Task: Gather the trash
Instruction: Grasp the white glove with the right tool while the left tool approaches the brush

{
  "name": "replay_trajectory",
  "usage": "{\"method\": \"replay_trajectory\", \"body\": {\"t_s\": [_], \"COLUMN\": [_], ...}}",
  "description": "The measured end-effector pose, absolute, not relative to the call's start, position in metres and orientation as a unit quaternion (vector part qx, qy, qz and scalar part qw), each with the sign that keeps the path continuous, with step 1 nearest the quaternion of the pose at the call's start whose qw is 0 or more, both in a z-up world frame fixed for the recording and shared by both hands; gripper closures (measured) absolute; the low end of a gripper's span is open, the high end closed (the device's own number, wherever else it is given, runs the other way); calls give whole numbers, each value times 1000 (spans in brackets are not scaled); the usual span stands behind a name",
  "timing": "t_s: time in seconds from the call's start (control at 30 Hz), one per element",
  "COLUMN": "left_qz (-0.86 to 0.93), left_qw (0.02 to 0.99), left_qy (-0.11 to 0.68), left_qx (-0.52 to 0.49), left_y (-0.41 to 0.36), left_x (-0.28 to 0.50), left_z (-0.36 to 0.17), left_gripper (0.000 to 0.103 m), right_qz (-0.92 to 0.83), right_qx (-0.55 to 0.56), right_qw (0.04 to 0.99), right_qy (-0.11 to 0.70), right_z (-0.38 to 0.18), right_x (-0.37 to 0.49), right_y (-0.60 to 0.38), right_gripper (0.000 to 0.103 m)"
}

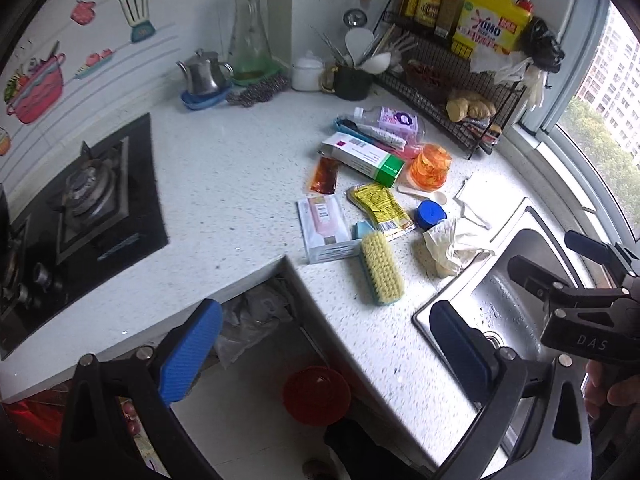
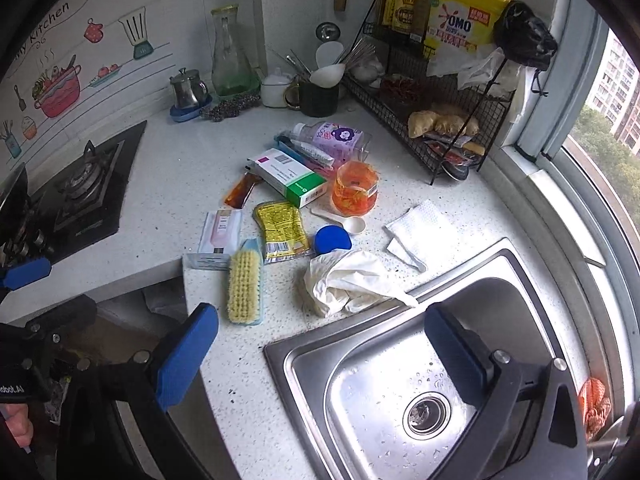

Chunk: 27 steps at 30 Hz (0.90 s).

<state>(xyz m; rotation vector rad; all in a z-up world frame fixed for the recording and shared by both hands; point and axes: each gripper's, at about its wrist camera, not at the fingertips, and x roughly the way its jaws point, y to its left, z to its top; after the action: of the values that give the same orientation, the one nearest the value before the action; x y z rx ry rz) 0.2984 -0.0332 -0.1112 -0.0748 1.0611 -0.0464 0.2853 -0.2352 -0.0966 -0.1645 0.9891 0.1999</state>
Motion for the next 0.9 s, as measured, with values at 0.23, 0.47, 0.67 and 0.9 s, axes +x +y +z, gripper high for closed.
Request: {"method": "replay_trajectory", "body": {"t_s": [0.23, 0.47, 0.67, 0.9], "left_qz": [-5, 7, 6, 13], "left_qw": [837, 818, 804, 795], "left_qy": [545, 573, 591, 602], "left_qx": [-43, -52, -68, -75], "left_y": [-40, -35, -32, -34], "left_x": [347, 369, 370, 369], "left_z": [-162, -201, -222, -231], "left_gripper": [0, 0, 0, 0], "right_qz": [117, 133, 147, 164], "right_qx": [-104, -110, -119, -128], "right_qw": [843, 819, 800, 798], "right_qy": [514, 547, 570, 566], "right_z": [-152, -197, -224, -224], "right_x": [346, 380, 394, 392], "right_y": [-241, -243, -243, -239], "right_gripper": [0, 2, 21, 56]}}
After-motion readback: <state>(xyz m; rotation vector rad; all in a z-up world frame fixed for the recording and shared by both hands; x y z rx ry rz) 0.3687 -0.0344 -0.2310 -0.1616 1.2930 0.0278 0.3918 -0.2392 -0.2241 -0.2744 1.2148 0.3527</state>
